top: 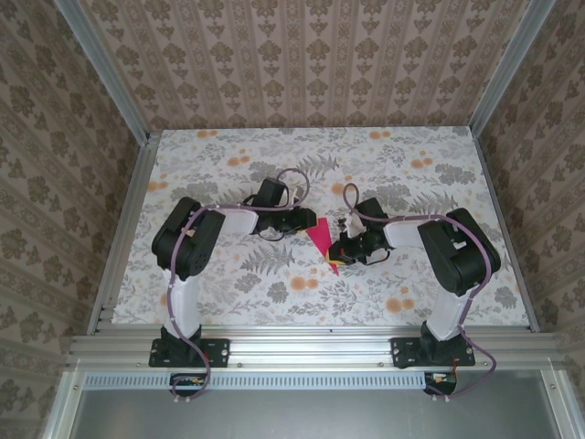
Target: Fold a paper plane with a square sheet of paper (pick it up from the middle)
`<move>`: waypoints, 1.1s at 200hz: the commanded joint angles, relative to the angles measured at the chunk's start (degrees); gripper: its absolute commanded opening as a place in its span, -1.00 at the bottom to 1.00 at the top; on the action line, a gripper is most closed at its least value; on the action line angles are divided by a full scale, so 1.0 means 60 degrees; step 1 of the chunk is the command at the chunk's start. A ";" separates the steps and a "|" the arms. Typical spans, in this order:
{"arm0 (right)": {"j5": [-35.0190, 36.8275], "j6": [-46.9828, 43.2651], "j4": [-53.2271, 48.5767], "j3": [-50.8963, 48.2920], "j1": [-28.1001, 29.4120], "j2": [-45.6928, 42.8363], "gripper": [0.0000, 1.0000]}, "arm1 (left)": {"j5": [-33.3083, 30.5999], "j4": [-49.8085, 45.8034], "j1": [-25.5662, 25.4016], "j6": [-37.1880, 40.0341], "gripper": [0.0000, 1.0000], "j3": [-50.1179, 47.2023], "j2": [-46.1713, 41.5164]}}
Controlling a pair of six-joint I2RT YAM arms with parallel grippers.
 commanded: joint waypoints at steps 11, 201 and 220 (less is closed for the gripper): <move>0.1456 -0.0121 -0.1221 -0.0603 0.0007 0.0570 -0.96 | -0.0219 -0.0744 0.0484 0.0508 -0.28 0.0386 0.0502; 0.0945 0.0194 -0.0569 -0.0324 0.0000 0.0688 -0.95 | -0.1141 -0.1929 -0.0635 0.0051 -0.48 -0.0210 -0.2159; 0.0941 0.0189 -0.0547 -0.0354 0.0007 0.0748 -0.95 | -0.1393 -0.1478 -0.1079 -0.0378 -0.48 -0.0628 -0.2214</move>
